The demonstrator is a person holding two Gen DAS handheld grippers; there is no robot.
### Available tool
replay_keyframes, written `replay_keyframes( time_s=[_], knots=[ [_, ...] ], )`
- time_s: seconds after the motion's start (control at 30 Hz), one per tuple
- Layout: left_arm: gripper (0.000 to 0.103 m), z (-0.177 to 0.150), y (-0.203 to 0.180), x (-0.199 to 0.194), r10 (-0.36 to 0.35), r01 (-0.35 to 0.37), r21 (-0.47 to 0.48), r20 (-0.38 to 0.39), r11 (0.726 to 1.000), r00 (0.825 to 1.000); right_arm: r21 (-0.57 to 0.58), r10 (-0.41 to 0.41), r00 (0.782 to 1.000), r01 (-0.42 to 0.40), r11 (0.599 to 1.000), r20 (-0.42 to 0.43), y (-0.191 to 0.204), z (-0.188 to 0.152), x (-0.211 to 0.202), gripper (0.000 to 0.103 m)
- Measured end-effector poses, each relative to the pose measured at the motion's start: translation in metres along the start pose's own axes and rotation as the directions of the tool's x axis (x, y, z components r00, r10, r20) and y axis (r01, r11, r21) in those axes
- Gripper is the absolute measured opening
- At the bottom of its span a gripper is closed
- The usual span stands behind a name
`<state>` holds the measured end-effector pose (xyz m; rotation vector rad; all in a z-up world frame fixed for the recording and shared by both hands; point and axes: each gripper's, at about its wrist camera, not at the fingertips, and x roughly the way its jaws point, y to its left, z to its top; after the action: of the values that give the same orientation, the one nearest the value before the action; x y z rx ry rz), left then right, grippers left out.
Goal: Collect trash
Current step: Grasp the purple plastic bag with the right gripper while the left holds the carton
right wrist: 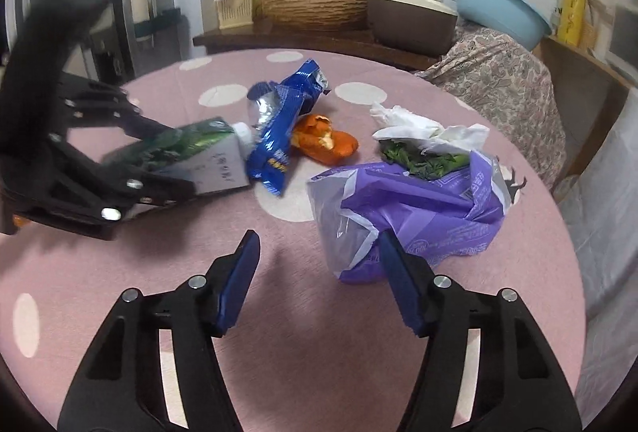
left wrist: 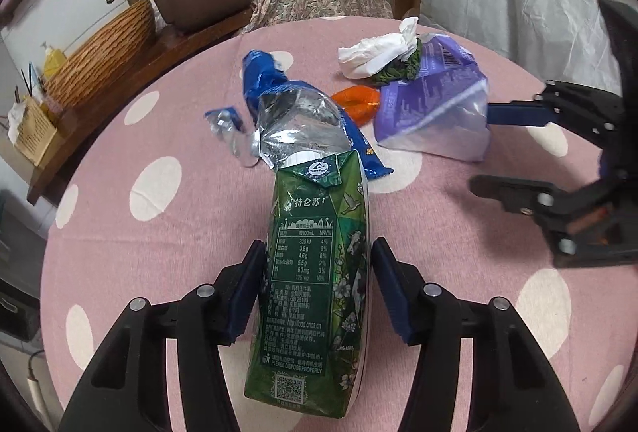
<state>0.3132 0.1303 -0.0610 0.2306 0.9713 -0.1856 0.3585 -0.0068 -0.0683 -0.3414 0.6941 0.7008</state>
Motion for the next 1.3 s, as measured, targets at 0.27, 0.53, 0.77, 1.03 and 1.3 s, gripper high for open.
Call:
replay_keyframes(
  time_s=[0.27, 0.53, 0.77, 1.03, 1.3],
  knots=[
    [0.054, -0.012, -0.004, -0.007, -0.019, 0.02, -0.028, 0.017, 0.999, 1.0, -0.059, -0.112, 0.992, 0.109, 0.992, -0.049, -0.002, 0.004, 0.018, 0.023],
    [0.054, -0.033, -0.015, -0.03, -0.031, 0.039, -0.077, 0.096, 0.996, 0.995, 0.025, -0.002, 1.0, 0.002, 1.0, 0.003, -0.014, -0.021, -0.021, 0.014],
    [0.054, -0.046, -0.026, -0.06, -0.072, 0.105, -0.155, 0.209, 0.982, 0.975, 0.066, 0.09, 0.991, -0.096, 0.993, 0.095, -0.009, -0.053, -0.086, 0.009],
    [0.054, -0.057, -0.052, -0.081, -0.125, 0.173, -0.163, 0.266, 0.971, 0.956, 0.096, 0.183, 0.966, -0.202, 0.975, 0.181, -0.006, -0.089, -0.147, 0.008],
    [0.054, -0.052, -0.06, -0.109, -0.128, 0.191, -0.162, 0.334, 0.968, 0.934, 0.224, 0.41, 0.849, -0.494, 0.84, 0.334, -0.039, -0.088, -0.202, 0.008]
  ],
)
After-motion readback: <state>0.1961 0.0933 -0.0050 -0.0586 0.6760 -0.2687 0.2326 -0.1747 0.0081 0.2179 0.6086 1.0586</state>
